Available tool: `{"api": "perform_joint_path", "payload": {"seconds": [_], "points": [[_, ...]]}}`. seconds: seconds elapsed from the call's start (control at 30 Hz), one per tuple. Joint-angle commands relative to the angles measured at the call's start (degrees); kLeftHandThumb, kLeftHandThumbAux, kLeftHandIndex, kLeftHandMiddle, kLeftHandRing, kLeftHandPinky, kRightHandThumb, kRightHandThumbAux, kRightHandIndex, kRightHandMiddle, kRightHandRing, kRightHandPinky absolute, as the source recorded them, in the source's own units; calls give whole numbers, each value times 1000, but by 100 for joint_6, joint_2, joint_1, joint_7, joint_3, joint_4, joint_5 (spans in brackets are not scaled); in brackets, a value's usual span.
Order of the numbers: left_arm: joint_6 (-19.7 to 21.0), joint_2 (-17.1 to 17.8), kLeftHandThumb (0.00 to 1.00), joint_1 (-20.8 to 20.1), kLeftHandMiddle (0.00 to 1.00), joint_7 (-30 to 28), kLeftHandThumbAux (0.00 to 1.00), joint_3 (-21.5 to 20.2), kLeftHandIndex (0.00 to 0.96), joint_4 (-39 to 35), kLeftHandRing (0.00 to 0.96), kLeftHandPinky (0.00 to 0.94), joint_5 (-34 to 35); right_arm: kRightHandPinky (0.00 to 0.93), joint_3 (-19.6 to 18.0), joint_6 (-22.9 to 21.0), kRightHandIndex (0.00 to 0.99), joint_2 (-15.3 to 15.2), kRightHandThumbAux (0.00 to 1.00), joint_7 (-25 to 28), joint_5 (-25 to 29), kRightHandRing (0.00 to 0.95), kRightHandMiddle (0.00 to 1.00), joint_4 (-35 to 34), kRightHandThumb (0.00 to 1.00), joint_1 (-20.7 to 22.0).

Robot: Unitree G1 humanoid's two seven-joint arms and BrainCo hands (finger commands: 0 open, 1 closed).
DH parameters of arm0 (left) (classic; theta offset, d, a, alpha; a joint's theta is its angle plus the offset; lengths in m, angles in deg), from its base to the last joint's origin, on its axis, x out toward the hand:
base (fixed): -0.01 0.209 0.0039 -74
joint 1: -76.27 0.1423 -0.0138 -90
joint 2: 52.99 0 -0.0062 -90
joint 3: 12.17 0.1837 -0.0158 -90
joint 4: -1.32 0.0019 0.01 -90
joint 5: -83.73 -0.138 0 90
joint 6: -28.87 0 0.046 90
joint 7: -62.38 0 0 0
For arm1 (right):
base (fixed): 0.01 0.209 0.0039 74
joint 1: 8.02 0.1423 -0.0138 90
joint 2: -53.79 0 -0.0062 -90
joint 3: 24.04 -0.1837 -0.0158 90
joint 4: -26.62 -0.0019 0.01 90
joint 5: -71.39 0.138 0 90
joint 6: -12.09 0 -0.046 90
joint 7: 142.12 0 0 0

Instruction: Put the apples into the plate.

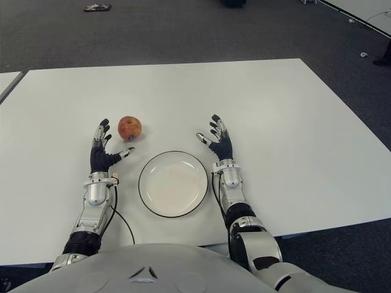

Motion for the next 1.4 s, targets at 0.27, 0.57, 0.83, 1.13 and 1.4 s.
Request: {"api": "perform_joint_path", "payload": {"seconds": [0.27,0.57,0.83,1.13,1.4], "points": [[43,14,0,-9,0,-27,473,-1,0,93,0,0,2,132,21,-142,21,9,701,-28,-54,108,97,174,169,-279],[56,19,0,-5,0,-25,473,-7,0,91,0,0,1,129,16,-146,21,17,701,-21,-36,105,94,187,165,-276],[64,17,0,-4,0,-14,475,-13,0,87,0,0,-3,128,15,-125,15,17,709,-33,-41,105,95,195,162,-273],[24,22,0,-44,0,8,480,-20,0,159,0,0,-14,135,15,-129,15,19,719,-59,-49,110,100,220,168,-263],[15,15,0,-70,0,-5,481,-15,0,198,0,0,1,139,11,-154,17,2,717,-40,-39,113,104,225,168,-246]]}}
